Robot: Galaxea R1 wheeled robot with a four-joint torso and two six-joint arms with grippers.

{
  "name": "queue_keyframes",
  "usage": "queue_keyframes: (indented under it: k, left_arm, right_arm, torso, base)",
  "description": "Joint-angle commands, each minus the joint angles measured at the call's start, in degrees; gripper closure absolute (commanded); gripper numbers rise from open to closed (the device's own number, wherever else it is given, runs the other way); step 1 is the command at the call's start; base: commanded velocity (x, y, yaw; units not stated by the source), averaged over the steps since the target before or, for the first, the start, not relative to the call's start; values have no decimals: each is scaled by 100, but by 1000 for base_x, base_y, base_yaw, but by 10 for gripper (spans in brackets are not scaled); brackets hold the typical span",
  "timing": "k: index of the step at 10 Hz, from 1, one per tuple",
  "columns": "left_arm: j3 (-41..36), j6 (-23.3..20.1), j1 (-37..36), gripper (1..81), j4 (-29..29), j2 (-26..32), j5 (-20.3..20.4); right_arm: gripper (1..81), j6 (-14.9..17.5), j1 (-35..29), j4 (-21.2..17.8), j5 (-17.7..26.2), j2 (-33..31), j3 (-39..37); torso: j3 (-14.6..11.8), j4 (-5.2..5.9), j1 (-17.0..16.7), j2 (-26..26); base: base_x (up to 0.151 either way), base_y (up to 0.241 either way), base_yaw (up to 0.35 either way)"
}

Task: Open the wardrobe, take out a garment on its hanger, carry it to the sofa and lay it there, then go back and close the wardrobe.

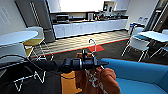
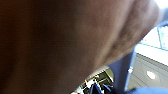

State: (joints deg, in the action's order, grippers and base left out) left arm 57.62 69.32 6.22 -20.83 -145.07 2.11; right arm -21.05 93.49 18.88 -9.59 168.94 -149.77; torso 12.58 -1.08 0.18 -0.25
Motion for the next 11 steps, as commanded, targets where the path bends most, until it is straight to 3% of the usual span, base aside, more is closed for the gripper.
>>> queue_keyframes:
  k: [1,11]
  left_arm:
    - [-217,-41,-1030,811,-193,-14,466]
    - [-225,-41,-986,811,-202,39,466]
  right_arm:
    - [10,-4,-18,36,309,-24,11]
    - [10,5,-27,36,309,-7,11]
  torso:
    - [0,0,0,0]
    - [2,0,0,0]
  base:
    - [0,0,-233]
    - [0,0,-233]
